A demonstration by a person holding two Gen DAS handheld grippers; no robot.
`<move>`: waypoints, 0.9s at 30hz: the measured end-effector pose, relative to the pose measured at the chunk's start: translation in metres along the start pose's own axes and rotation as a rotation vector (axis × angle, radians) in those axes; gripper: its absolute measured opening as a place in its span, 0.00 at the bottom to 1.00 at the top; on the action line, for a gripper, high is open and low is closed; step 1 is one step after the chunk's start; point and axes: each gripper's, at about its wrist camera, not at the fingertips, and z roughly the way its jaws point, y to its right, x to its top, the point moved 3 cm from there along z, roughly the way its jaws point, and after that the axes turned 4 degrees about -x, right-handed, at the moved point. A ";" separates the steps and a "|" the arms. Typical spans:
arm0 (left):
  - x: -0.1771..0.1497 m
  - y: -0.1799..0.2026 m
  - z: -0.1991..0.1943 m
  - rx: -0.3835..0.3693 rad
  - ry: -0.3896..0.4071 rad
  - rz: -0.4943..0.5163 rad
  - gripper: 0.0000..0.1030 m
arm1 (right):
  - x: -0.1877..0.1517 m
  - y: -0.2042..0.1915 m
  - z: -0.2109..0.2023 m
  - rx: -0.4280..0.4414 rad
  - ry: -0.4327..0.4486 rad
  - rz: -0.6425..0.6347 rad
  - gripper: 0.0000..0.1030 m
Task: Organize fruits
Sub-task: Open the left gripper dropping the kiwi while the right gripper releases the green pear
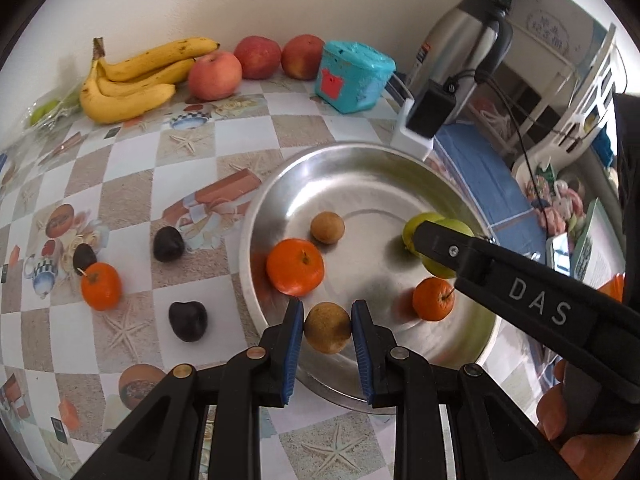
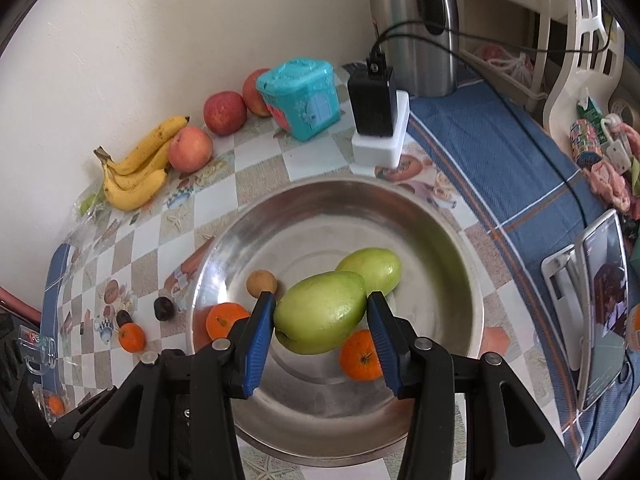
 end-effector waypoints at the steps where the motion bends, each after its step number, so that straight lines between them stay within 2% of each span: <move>1: -0.001 0.001 0.002 0.004 -0.006 0.005 0.26 | -0.001 0.000 0.002 0.003 -0.006 -0.001 0.48; 11: -0.006 0.001 0.012 0.028 -0.038 0.017 0.26 | -0.008 -0.003 0.017 -0.003 -0.059 -0.009 0.48; 14: -0.006 0.001 0.013 0.035 -0.043 0.021 0.29 | -0.009 -0.004 0.018 -0.005 -0.065 -0.013 0.48; 19: -0.006 0.001 0.011 0.019 -0.041 0.020 0.43 | -0.011 -0.004 0.021 -0.014 -0.082 -0.016 0.48; 22: -0.005 0.004 0.009 0.025 -0.037 0.032 0.55 | -0.010 -0.005 0.018 -0.002 -0.069 -0.019 0.48; 23: -0.005 0.004 0.008 0.037 -0.038 0.033 0.63 | -0.009 -0.006 0.016 0.002 -0.062 -0.023 0.49; 27: -0.002 0.001 0.003 0.047 -0.026 0.024 0.65 | -0.005 -0.010 0.007 0.002 -0.031 -0.037 0.52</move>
